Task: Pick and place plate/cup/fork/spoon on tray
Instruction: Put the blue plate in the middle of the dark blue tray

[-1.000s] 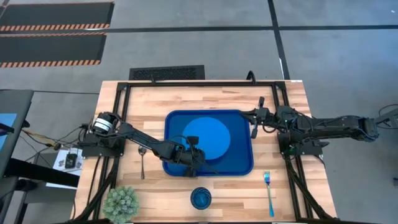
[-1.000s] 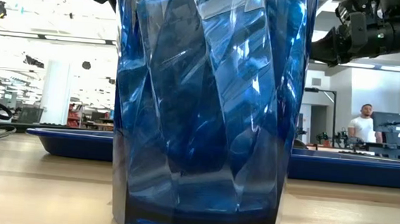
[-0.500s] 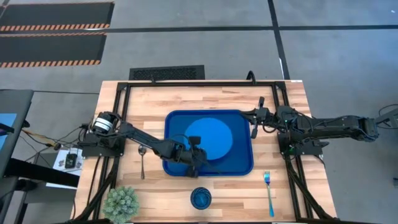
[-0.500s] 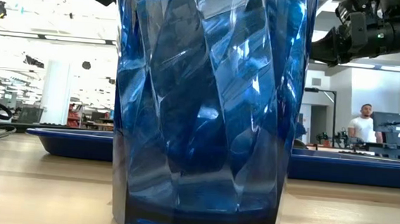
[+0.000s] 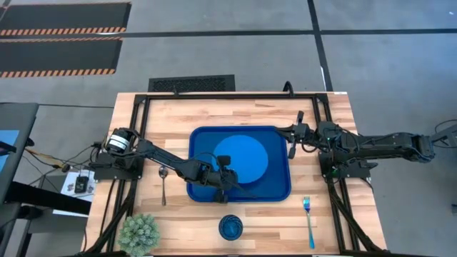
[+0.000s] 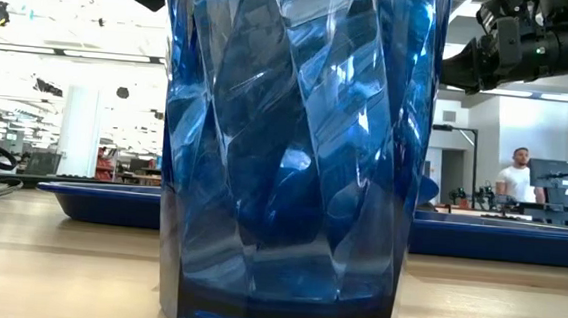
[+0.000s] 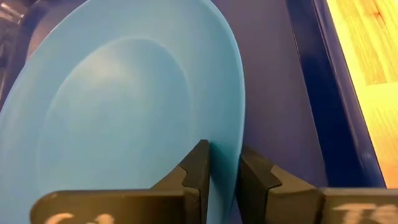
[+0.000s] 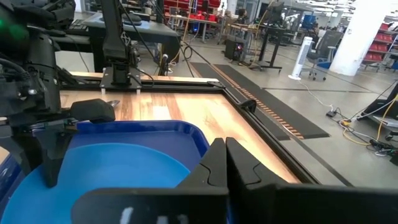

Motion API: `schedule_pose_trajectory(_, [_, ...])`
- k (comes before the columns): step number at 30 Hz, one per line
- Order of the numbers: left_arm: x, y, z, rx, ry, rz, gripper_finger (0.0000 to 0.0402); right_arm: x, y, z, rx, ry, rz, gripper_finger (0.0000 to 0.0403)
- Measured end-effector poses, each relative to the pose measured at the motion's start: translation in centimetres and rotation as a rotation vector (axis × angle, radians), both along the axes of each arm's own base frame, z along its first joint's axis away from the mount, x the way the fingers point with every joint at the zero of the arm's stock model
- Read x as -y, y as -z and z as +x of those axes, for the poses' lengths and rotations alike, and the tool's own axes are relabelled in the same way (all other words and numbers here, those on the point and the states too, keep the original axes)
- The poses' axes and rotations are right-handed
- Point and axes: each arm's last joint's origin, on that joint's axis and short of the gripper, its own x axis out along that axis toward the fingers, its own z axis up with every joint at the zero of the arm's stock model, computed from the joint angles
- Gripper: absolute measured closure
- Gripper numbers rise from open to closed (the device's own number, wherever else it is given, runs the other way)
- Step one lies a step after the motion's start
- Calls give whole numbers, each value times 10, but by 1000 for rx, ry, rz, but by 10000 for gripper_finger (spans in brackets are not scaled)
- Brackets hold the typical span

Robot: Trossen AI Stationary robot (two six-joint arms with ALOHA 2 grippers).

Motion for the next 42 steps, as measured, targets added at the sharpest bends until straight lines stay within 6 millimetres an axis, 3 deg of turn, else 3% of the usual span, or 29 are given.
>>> schedule_pose_trajectory(25, [2, 13, -1, -71, 3, -63, 359, 0, 0, 0, 0, -2, -2, 399])
schedule_pose_trajectory(37, [4, 15, -2, -95, 27, -111, 290, 0, 0, 0, -1, -3, -2, 399])
schedule_pose_trajectory(42, [4, 15, -3, -102, 34, -118, 279, 0, 0, 0, -1, -4, -2, 399])
